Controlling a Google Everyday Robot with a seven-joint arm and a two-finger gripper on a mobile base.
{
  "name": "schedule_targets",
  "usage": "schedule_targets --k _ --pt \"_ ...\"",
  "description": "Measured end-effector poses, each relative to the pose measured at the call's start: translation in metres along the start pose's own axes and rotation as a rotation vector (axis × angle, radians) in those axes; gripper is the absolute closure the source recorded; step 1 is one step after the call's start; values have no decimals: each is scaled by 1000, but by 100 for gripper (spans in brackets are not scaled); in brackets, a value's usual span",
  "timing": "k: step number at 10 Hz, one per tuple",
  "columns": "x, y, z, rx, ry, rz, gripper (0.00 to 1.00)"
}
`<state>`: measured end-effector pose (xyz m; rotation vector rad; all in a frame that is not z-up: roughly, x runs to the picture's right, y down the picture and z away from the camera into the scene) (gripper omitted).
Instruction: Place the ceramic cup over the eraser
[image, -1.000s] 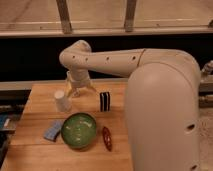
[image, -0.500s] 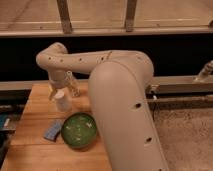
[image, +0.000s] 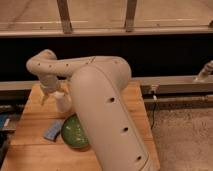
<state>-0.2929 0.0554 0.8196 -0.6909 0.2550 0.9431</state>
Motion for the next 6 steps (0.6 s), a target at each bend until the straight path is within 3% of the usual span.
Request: schedule_targets --k 6 --pt "-17 -15 13 -4 5 -12 20"
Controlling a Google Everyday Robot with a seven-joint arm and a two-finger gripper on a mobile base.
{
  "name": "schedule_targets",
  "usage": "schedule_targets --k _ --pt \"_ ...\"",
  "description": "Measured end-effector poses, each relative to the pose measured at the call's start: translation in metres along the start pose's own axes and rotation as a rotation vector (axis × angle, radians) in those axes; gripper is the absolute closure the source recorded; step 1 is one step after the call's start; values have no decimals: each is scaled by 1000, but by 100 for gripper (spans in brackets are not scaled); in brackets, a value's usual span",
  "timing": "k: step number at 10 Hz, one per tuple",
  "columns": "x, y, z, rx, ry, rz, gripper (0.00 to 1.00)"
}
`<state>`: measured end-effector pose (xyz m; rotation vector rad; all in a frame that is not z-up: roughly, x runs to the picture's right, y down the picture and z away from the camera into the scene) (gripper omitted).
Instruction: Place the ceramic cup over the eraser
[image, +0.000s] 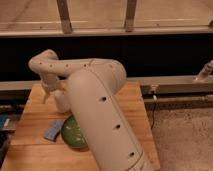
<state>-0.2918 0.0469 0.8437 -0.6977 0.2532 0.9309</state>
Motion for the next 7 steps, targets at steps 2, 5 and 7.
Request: schedule_targets --k 2,5,7 --pt "0 -9 7 5 8 13 20" --pt "-1 -17 13 7 11 25 20" --pt "0 -23 13 14 9 29 22"
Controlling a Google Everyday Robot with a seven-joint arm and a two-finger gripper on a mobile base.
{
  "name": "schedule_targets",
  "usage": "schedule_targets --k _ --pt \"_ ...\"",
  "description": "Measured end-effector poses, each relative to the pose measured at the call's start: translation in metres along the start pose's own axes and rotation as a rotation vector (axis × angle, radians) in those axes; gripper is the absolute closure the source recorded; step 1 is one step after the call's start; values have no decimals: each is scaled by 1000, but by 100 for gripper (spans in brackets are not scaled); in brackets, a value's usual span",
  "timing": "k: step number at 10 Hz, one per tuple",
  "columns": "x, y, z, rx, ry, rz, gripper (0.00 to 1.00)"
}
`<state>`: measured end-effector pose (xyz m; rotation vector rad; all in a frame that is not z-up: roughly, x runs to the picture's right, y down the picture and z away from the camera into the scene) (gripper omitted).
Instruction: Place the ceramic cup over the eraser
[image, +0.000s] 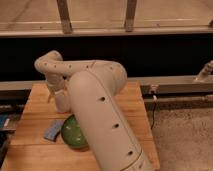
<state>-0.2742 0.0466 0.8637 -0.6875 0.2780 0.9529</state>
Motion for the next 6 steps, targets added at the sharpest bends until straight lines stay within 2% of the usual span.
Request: schedule_targets --k 3,6 --pt "7 0 4 7 4 -14 52" --pt "6 5 18 -25 5 -24 82"
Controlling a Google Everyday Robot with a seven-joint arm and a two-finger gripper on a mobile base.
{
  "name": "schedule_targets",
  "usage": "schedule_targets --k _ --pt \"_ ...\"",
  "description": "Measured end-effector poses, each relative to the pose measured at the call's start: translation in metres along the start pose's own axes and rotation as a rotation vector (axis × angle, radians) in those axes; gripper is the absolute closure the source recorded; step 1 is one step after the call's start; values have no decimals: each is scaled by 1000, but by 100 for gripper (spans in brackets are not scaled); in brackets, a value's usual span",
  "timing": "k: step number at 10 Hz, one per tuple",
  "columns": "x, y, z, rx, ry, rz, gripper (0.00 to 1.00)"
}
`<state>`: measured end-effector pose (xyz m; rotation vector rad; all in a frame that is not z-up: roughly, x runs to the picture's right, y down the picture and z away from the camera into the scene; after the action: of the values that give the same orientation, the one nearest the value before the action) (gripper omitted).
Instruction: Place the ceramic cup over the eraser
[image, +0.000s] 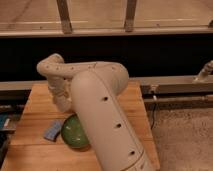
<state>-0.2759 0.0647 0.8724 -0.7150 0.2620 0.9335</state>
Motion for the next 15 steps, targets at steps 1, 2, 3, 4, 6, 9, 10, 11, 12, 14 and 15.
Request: schedule_targets --k 1,2,3,4,6,9,10,11,12,14,15 --pt "0 1 -1 -1 1 -2 90" --pt "0 2 -2 -2 -1 -3 97" --pt "1 2 -3 -2 2 -3 100" --pt "1 2 -3 -1 3 -4 100" --pt "-4 11 -4 7 -8 -26 100" --pt "1 12 -32 34 -44 -36 100" --pt "6 7 -40 43 -55 -31 100" --pt "11 5 -48 47 -62 -28 100" --pt "15 2 -58 56 -71 -23 100" --pt "22 -16 -83 92 -85 -2 100" --pt "24 -32 -100 118 -84 19 100"
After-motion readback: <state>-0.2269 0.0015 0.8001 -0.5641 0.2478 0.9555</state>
